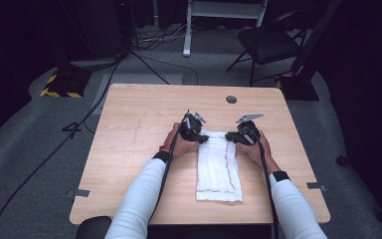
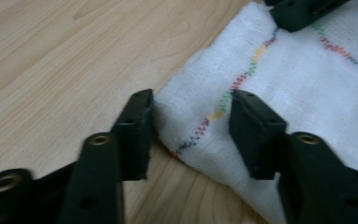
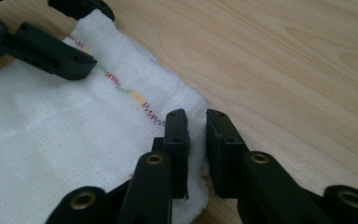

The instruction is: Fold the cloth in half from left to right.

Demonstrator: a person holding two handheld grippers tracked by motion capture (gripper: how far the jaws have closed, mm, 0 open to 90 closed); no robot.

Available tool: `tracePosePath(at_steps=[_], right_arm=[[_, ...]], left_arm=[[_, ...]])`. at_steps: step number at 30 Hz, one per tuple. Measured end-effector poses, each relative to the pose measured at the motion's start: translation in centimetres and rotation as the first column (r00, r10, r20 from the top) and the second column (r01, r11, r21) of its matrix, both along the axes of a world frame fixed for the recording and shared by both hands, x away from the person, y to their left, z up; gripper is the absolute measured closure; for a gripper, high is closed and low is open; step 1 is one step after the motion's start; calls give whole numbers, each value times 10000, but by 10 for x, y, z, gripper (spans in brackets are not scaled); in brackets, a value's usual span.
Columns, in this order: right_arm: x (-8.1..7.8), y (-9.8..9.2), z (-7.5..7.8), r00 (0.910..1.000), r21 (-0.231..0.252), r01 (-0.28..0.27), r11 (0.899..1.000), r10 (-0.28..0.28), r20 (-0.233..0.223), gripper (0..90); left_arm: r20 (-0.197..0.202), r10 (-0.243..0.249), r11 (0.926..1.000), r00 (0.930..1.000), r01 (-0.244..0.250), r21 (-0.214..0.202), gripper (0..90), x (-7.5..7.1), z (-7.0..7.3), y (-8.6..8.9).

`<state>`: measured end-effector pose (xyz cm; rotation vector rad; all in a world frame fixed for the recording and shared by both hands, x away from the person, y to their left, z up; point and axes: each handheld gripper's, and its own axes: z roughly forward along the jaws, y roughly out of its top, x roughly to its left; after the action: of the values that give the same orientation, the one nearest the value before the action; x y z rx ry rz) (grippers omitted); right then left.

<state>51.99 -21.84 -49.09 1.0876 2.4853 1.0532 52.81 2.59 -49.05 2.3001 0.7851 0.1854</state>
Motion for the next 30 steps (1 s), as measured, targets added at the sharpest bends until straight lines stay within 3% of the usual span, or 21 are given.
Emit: tracePosePath(at_steps=[3,7,12,15,19,25,30], right_arm=[[0,3,1,9996,-237,103,9997,-97,260,836],[2,7,5,9968,-404,267,9988,-235,762,853],[4,11,18,9905,-242,438,9987,-403,1316,859],[5,15,27,9842,-271,539,9982,-485,1704,861],[7,17,41,9759,-71,685,9976,-655,2083,862],[6,18,60,9650,-38,600,9982,-570,2559,863],[0,15,67,9628,50,368,9993,-368,2677,863]], left_arm=[[53,-188,9997,9998,189,-137,717,1,0,-1],[423,45,10000,9991,-43,-53,785,3,4,-1],[796,405,9988,9960,-382,-302,801,12,20,5],[1209,540,9985,9912,-528,-130,807,14,32,5],[1544,742,9972,9852,-720,-196,814,16,43,4],[2017,578,9983,9777,-547,-210,816,13,58,6],[2090,176,9994,9778,-113,-316,816,6,65,10]])
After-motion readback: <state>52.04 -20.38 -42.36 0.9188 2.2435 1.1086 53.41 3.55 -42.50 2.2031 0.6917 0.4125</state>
